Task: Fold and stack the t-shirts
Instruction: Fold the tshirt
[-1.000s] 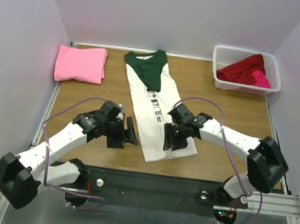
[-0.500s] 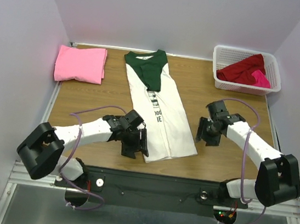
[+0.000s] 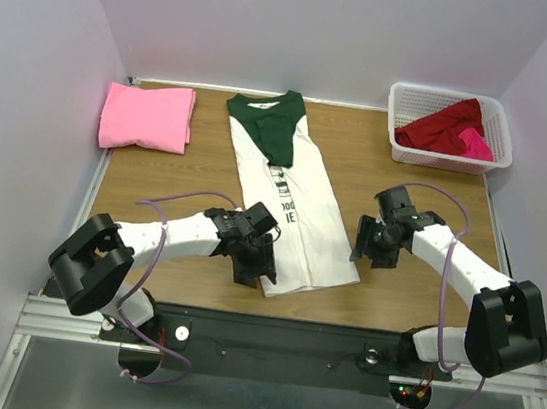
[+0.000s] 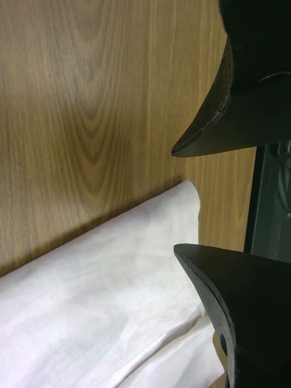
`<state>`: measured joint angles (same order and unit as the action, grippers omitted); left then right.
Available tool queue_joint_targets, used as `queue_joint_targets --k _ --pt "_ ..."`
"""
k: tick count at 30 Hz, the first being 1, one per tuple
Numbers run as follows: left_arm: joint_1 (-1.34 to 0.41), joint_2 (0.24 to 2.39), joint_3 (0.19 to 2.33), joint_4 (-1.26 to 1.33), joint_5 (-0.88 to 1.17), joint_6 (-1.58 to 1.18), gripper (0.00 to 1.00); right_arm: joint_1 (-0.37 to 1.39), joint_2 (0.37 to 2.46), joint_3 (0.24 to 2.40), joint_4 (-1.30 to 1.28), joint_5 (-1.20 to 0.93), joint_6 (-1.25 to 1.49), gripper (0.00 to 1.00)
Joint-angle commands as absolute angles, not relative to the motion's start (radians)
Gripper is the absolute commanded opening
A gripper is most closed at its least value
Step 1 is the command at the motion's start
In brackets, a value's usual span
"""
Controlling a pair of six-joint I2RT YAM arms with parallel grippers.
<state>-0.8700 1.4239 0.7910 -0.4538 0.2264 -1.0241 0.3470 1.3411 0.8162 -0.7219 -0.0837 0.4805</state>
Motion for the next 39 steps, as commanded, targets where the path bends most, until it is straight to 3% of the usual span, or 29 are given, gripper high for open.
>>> queue_joint_targets --k 1,25,31,35,39 --pt "-0.92 1.439 0.847 -0.48 0.161 -1.144 0.6 0.342 1.325 0.804 -0.655 -0.121 0.474 0.65" --pt "-0.948 1.569 0.81 -0.477 0.141 -1.229 0.56 0.342 1.321 0.77 -0.635 -0.138 0.443 0.65" --pt "-0.925 1.598 0.785 -0.446 0.16 -1.223 0.45 0.342 1.315 0.759 -0.637 -0.137 0.443 0.65" --pt "-0.925 1.617 0.801 -0.456 0.164 -1.213 0.22 0.342 1.331 0.741 -0.637 -0.141 0.433 0.65" --pt "-0.925 1.629 0.81 -0.46 0.167 -1.204 0.15 0.342 1.344 0.729 -0.637 -0.152 0.42 0.64"
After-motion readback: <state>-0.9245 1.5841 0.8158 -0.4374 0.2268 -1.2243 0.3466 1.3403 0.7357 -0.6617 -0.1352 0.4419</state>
